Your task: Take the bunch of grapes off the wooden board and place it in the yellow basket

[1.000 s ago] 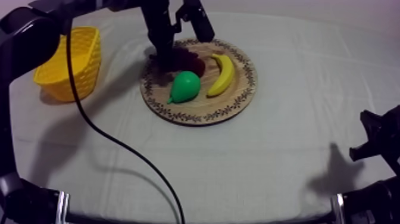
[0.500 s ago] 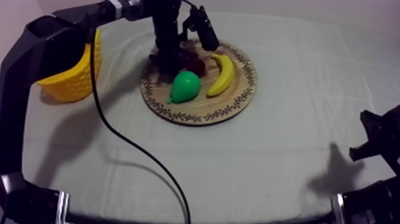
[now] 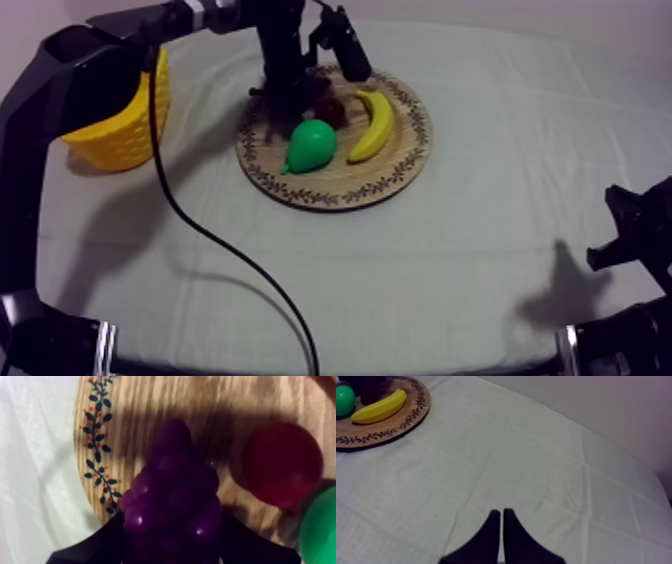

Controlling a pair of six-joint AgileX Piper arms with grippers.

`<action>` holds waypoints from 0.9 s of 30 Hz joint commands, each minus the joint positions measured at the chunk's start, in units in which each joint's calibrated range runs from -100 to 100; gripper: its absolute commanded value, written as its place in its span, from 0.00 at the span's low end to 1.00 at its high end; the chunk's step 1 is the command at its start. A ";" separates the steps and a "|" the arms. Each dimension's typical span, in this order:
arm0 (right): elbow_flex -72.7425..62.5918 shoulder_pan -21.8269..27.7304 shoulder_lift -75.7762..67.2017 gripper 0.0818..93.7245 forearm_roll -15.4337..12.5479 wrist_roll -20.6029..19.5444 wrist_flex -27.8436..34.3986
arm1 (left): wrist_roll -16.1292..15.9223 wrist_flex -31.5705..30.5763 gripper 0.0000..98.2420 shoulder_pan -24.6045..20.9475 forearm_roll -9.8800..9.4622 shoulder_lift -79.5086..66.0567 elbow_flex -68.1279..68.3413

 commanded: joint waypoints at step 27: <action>0.00 0.00 0.00 0.00 -0.01 0.01 0.02 | 5.26 2.57 0.62 -2.04 1.74 -30.02 18.81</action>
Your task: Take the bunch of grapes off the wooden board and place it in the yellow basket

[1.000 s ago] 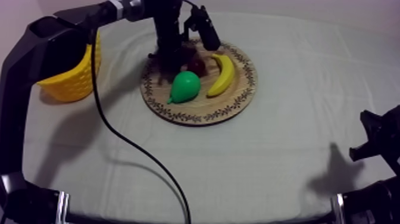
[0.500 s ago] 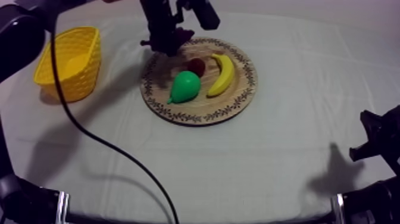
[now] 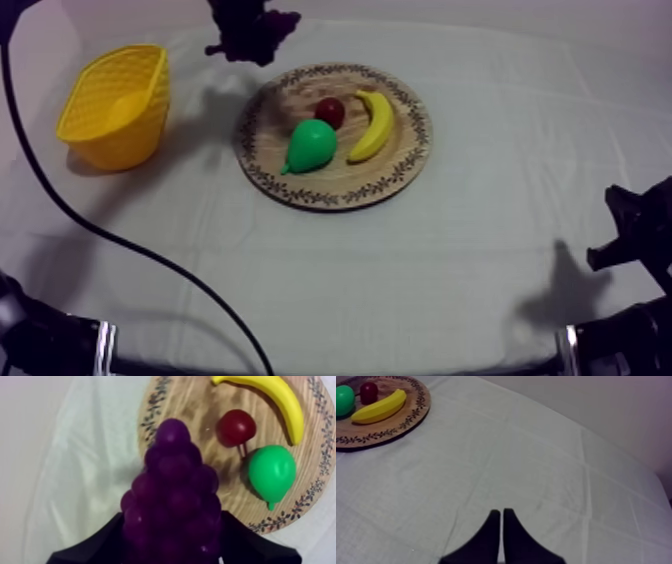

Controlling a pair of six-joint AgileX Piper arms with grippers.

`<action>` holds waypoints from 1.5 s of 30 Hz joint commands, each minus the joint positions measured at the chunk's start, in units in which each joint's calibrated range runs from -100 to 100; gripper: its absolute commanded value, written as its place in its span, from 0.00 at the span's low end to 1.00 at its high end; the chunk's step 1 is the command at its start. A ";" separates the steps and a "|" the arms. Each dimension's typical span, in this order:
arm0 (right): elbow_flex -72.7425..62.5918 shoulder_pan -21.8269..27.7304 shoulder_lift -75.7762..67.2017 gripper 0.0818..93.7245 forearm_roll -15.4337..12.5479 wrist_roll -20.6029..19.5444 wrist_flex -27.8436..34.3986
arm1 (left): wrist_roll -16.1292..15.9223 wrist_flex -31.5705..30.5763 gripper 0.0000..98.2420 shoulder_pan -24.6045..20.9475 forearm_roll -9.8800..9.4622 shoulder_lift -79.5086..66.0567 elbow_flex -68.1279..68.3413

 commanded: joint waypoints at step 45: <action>0.00 0.00 0.00 0.00 -0.01 0.00 0.02 | 11.31 0.98 0.56 -22.79 3.78 -7.32 13.10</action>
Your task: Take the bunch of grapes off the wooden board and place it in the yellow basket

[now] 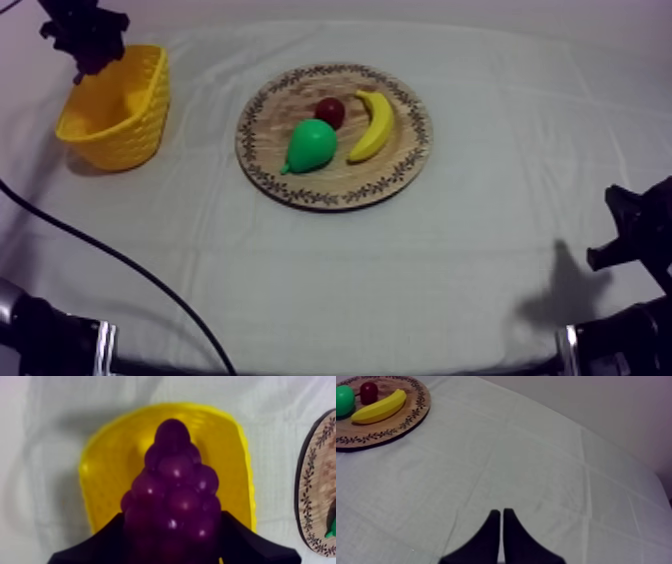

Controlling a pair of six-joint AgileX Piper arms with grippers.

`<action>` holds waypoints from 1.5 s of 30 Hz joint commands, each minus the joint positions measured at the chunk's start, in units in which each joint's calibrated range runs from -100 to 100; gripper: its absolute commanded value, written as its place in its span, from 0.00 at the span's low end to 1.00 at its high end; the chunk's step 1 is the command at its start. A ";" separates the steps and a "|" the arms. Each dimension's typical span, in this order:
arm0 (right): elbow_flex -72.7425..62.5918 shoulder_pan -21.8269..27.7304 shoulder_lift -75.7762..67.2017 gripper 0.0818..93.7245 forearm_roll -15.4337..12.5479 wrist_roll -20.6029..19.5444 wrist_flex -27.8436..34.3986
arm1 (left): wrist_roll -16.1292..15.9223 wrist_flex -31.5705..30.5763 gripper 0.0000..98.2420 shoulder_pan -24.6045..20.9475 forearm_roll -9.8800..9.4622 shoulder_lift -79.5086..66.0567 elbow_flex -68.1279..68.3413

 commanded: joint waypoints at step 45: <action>0.00 0.00 0.00 0.00 -0.01 0.01 0.02 | 4.78 -2.65 0.63 -1.13 4.55 -7.46 6.85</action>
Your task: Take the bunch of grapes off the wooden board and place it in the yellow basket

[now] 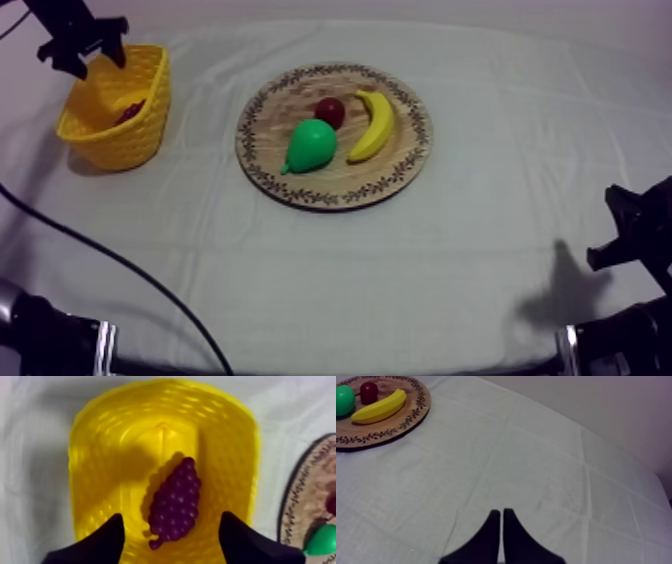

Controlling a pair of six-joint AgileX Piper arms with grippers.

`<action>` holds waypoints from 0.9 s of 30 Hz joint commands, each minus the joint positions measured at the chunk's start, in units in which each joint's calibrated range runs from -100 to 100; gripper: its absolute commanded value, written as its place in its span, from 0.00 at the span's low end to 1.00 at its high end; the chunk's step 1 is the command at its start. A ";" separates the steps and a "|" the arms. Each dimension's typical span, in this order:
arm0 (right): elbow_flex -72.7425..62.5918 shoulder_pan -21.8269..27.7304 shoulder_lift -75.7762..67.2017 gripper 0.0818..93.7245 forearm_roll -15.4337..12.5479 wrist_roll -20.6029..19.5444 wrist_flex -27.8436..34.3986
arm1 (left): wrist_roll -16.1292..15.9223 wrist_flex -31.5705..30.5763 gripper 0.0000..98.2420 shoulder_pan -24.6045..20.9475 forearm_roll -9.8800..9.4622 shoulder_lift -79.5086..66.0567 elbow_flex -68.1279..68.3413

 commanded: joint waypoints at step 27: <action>0.00 0.00 0.00 0.00 -0.01 0.01 0.02 | 2.18 -46.26 0.07 0.73 -2.58 -67.06 66.01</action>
